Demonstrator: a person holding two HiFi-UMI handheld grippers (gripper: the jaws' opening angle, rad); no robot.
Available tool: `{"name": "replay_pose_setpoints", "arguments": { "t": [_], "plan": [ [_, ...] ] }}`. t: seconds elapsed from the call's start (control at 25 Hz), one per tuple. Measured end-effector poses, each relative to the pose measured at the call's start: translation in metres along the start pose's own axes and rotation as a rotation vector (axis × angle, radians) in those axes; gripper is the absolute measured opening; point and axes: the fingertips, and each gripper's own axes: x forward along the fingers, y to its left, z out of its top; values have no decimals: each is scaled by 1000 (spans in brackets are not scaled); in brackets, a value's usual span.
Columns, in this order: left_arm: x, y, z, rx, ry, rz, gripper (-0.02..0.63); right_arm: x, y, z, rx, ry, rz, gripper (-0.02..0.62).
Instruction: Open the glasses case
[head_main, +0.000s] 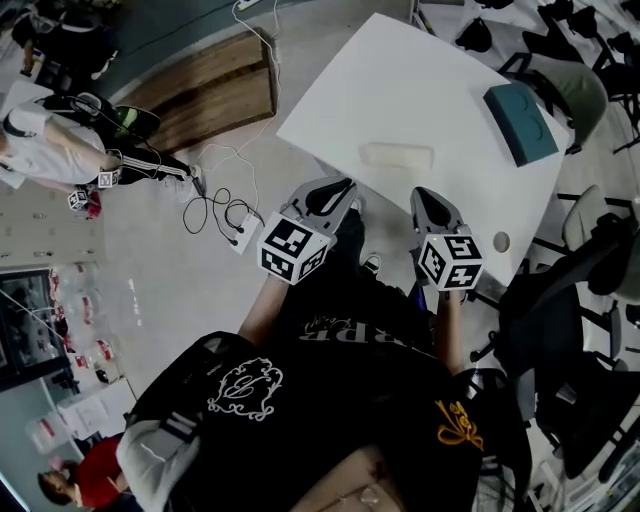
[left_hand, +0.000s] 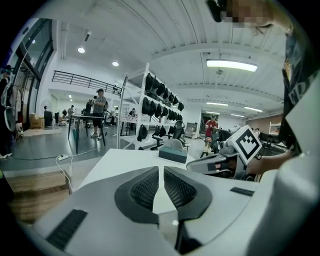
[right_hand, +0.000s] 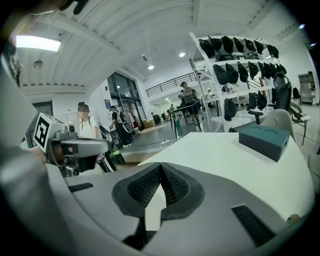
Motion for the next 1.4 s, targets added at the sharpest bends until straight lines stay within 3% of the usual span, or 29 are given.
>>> {"name": "replay_pose_setpoints", "arguments": {
  "t": [0.36, 0.68, 0.84, 1.16, 1.4],
  "plan": [
    [18, 25, -15, 7, 36, -14, 31, 24, -4, 2, -28, 24, -5, 12],
    [53, 54, -49, 12, 132, -59, 32, 71, -17, -7, -94, 119, -7, 13],
    [74, 69, -67, 6, 177, -84, 32, 102, -28, -17, -189, 206, -6, 14],
    [122, 86, -114, -11, 293, -128, 43, 156, -52, -49, -436, 406, 53, 84],
    [145, 98, -144, -50, 368, -125, 106, 178, -63, -72, -598, 556, 115, 138]
  ]
}}
